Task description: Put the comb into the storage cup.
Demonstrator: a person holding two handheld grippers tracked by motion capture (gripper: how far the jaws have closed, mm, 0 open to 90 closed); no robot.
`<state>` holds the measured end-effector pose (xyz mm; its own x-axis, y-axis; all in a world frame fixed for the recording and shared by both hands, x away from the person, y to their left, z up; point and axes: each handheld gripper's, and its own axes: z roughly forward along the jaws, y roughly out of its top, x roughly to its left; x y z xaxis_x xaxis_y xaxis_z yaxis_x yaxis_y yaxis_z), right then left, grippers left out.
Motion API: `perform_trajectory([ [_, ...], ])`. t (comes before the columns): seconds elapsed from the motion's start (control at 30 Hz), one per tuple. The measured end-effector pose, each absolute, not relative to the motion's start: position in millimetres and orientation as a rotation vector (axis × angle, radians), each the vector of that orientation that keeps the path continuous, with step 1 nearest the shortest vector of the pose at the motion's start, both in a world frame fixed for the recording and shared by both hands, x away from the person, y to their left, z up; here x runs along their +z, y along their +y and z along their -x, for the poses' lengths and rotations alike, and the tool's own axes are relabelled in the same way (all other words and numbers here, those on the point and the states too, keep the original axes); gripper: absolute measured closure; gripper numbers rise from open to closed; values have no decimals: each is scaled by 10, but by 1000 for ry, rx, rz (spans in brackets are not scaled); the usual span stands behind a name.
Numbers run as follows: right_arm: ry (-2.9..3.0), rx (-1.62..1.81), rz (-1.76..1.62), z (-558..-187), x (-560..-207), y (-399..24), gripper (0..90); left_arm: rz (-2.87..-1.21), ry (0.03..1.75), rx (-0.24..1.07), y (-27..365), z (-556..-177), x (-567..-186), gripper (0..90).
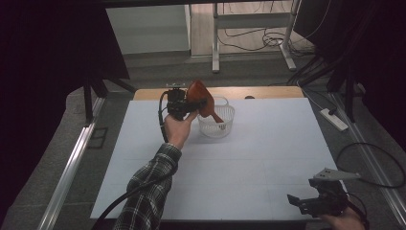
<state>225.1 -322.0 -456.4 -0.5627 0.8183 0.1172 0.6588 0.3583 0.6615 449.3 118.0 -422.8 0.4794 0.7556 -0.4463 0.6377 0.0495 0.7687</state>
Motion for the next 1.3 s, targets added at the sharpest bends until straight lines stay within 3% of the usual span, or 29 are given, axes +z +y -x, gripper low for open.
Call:
perform_trajectory([
  [1.3, 2395, 984, -1344, -2264, -4572, -3221, 17, -1606, 1281, 95, 1177, -4497, -4556, 450],
])
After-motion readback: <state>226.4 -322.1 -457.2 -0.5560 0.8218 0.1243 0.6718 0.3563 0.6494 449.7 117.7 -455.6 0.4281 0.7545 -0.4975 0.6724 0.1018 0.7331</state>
